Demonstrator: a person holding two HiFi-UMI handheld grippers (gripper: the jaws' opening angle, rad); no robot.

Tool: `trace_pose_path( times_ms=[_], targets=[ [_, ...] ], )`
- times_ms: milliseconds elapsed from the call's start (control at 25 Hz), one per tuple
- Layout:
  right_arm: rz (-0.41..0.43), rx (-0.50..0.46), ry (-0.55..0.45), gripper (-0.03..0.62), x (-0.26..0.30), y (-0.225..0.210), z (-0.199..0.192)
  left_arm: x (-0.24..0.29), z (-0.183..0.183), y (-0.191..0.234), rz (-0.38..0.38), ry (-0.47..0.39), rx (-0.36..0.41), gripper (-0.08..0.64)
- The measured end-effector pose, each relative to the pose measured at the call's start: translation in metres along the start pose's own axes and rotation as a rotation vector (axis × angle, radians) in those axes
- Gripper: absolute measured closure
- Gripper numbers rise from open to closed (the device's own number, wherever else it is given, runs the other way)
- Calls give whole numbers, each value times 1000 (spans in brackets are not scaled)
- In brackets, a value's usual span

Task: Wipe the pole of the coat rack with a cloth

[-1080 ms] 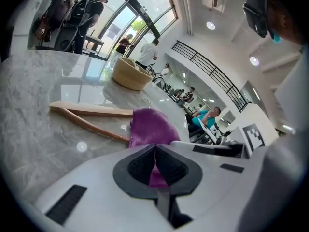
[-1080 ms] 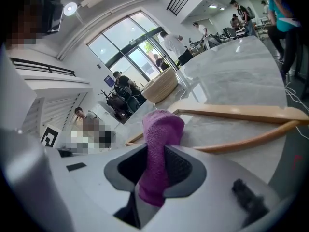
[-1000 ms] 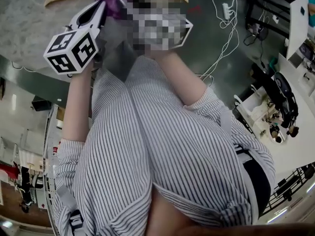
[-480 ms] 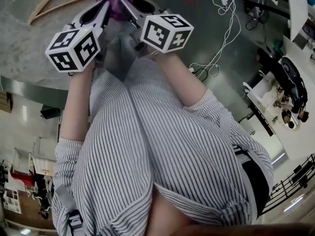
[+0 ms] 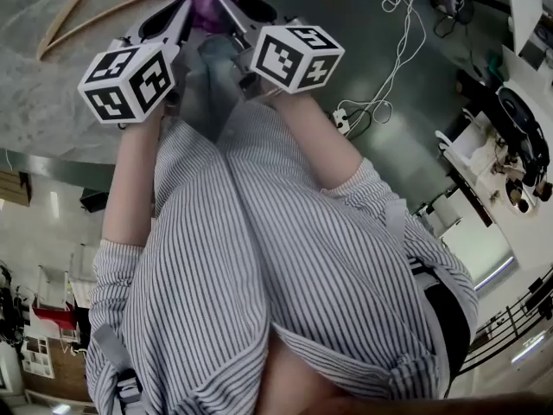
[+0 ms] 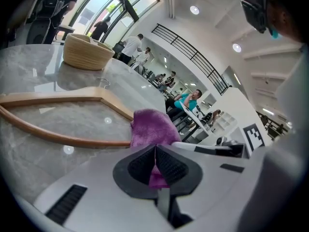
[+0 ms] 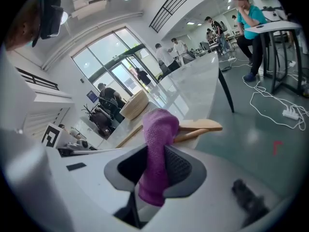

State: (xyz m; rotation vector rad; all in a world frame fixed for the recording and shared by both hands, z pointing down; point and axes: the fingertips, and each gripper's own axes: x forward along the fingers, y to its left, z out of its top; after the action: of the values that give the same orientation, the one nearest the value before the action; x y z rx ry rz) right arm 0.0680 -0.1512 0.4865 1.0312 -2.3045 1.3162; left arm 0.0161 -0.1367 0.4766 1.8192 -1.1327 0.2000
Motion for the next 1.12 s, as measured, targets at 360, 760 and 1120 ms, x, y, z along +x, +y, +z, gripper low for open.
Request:
trace_pose_path(
  times_ms=[360, 760, 1120],
  targets=[
    [-55, 30, -52, 486, -29, -29, 14, 22, -7, -32, -52, 46, 36, 545],
    [-114, 53, -104, 486, -62, -50, 25, 36, -4, -63, -89, 58, 60, 545],
    [-111, 33, -148, 486, -81, -37, 38, 19, 7, -77, -113, 37, 95, 545]
  ],
)
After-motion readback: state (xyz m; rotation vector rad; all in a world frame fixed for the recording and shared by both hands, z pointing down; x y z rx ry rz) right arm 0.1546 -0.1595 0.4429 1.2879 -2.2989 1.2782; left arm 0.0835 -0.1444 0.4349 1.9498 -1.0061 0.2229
